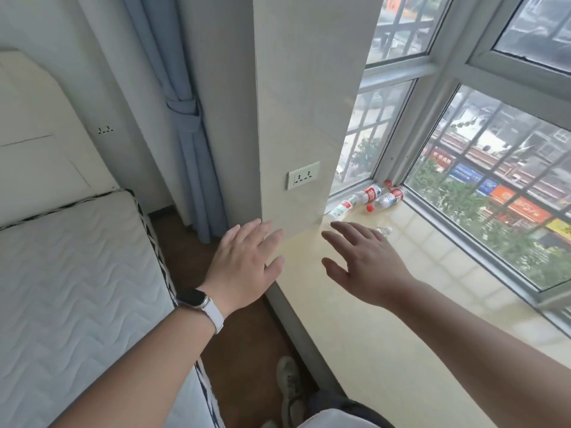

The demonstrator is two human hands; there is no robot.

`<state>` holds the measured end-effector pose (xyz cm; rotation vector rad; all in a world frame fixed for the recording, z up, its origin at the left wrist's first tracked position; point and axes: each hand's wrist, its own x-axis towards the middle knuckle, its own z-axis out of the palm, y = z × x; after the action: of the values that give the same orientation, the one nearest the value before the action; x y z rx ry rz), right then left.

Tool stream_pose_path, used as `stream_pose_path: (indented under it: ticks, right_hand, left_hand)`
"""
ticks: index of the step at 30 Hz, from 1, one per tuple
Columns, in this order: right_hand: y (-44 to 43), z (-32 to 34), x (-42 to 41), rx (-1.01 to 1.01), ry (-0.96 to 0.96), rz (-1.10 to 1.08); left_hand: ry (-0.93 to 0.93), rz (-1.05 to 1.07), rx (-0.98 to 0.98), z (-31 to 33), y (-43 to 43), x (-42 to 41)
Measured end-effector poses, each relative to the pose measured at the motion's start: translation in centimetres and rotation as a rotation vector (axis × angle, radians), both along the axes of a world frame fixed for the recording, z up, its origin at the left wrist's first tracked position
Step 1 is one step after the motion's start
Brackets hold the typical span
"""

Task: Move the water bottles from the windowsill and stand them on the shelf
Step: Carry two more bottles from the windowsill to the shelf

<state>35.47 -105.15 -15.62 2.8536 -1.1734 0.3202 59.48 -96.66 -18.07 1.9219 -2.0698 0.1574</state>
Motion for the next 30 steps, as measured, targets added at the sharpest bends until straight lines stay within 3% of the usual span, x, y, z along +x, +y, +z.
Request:
stream_pose_path:
  ticks: [11, 18, 25, 30]
  right_hand:
    - [-13.2, -3.3, 0.5, 0.12, -0.124, -0.122]
    - [-20.7, -5.7, -1.9, 0.162, -0.197, -0.223]
    - [-23.4, -6.9, -5.4, 0.208, -0.246, -0.369]
    - [-24.3, -9.4, -7.7, 0.289, -0.201, -0.488]
  left_hand:
    - [-0.01, -0.086, 0.11, -0.8, -14.7, 0.1]
    - [-0.108, -0.268, 0.059, -0.8, -24.9, -2.4]
    - [-0.13, -0.398, 0.088, -1.4, -32.1, -5.8]
    - [-0.074, -0.473, 0.225, -4.5, -35.8, -7.9]
